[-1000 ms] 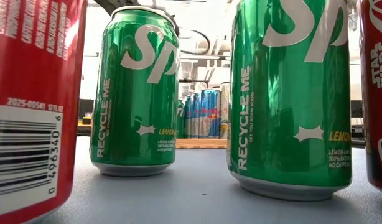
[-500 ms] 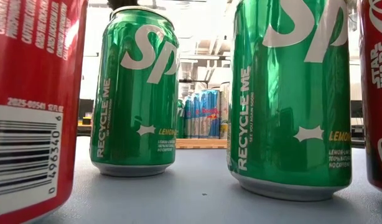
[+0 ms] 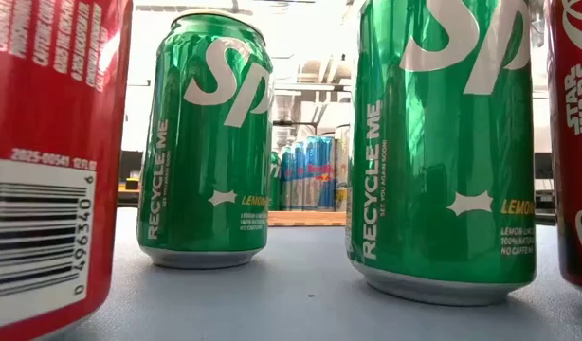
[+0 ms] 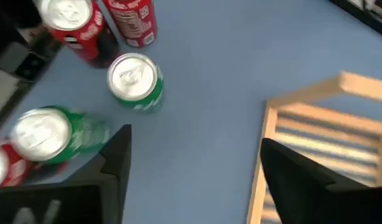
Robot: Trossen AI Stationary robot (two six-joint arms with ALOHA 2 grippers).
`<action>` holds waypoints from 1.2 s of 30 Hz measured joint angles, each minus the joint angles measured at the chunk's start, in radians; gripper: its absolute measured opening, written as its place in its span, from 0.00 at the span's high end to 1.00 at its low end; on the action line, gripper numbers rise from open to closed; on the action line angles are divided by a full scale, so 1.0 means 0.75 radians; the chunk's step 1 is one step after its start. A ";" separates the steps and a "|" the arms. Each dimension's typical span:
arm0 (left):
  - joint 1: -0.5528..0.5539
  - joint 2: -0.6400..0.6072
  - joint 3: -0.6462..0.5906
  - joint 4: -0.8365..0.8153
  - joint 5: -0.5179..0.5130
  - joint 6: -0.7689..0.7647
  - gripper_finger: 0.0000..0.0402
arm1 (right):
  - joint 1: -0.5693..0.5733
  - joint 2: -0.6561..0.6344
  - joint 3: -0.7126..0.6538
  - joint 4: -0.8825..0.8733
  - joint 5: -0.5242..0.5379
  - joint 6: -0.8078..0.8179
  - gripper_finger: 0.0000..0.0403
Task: Place canned beverage on shelf
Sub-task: Put the green soda can on the shelf aligned with the other green soda can
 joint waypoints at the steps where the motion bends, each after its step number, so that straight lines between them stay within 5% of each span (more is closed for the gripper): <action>1: -0.013 -0.007 0.000 -0.016 0.000 -0.013 0.79 | 0.014 0.033 0.000 0.020 0.002 -0.014 0.32; 9: -0.077 -0.015 0.000 -0.117 -0.004 -0.056 0.69 | 0.076 0.241 0.000 0.109 0.004 -0.162 0.28; 20: -0.086 -0.003 0.000 -0.195 0.002 -0.045 0.68 | 0.148 0.266 0.001 0.188 -0.003 -0.479 0.28; 36: -0.086 0.002 0.000 -0.205 0.002 -0.055 0.68 | 0.148 0.379 -0.001 0.318 -0.193 -0.498 0.28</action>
